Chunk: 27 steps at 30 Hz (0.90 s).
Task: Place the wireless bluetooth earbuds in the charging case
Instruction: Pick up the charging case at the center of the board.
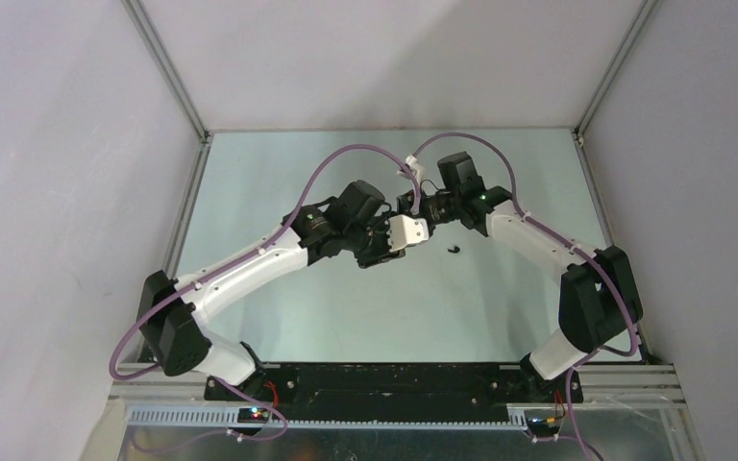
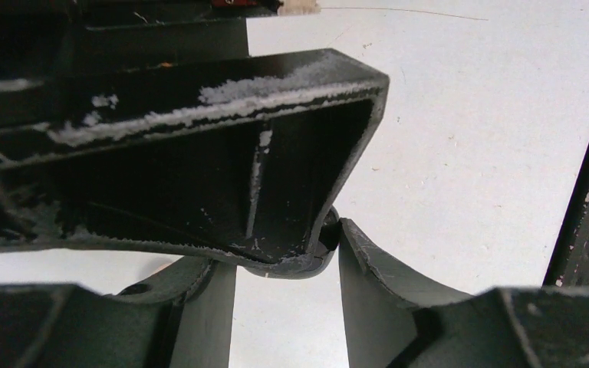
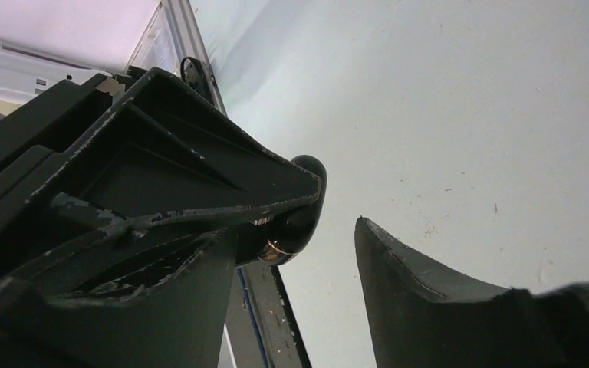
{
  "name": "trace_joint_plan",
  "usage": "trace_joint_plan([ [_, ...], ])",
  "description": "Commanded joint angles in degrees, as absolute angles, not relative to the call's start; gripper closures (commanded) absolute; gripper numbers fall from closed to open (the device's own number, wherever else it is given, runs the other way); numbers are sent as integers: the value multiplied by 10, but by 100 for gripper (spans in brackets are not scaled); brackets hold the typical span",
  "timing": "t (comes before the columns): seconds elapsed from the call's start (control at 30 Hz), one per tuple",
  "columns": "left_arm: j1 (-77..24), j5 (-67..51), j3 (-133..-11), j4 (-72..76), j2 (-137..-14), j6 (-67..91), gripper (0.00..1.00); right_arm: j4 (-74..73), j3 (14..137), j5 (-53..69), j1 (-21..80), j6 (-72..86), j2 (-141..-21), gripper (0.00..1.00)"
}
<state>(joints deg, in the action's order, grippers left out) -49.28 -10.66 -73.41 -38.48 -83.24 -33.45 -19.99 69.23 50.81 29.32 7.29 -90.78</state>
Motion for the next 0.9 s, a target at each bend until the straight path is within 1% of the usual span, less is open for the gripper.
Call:
trace_joint_plan([
  [0.0,-495,-101,-755,-373,-832,-335,78,-180,694,524,303,82,-914,39],
  [0.17,-496,-100,-758,-373,-835,-334,78,-181,694,522,315,83,-916,39],
  [0.23,-495,-100,-759,-374,-835,-333,78,-180,694,522,317,83,-917,41],
  [0.27,-495,-100,-759,-374,-835,-333,78,-179,695,524,318,83,-918,44],
  [0.3,-495,-100,-758,-374,-834,-333,78,-179,695,525,318,82,-918,53],
  [0.33,-495,-100,-758,-374,-833,-333,78,-180,694,524,318,82,-917,58],
  [0.37,-495,-100,-757,-373,-831,-332,77,-179,694,523,318,81,-916,66],
  [0.4,-495,-101,-757,-373,-831,-332,75,-180,694,522,318,80,-914,70],
  [0.43,-495,-100,-756,-371,-828,-331,71,-180,694,522,318,78,-913,75],
  [0.47,-495,-101,-755,-370,-827,-331,69,-181,695,521,316,77,-911,77],
  [0.53,-495,-101,-753,-369,-823,-330,60,-181,694,520,313,74,-907,81],
  [0.57,-495,-101,-751,-366,-820,-330,52,-180,694,523,311,73,-906,83],
  [0.6,-495,-101,-750,-365,-817,-328,47,-180,695,525,306,72,-903,84],
  [0.63,-495,-100,-747,-360,-811,-325,28,-179,695,531,303,70,-900,85],
  [0.67,-496,-97,-745,-358,-808,-323,18,-183,696,532,296,67,-895,85],
  [0.7,-495,-96,-742,-355,-799,-321,5,-188,699,532,293,56,-891,85],
  [0.73,-492,-95,-739,-350,-787,-318,2,-202,705,532,286,42,-884,86],
  [0.87,-455,-133,-721,-336,-730,-312,1,-228,712,527,263,5,-851,87],
])
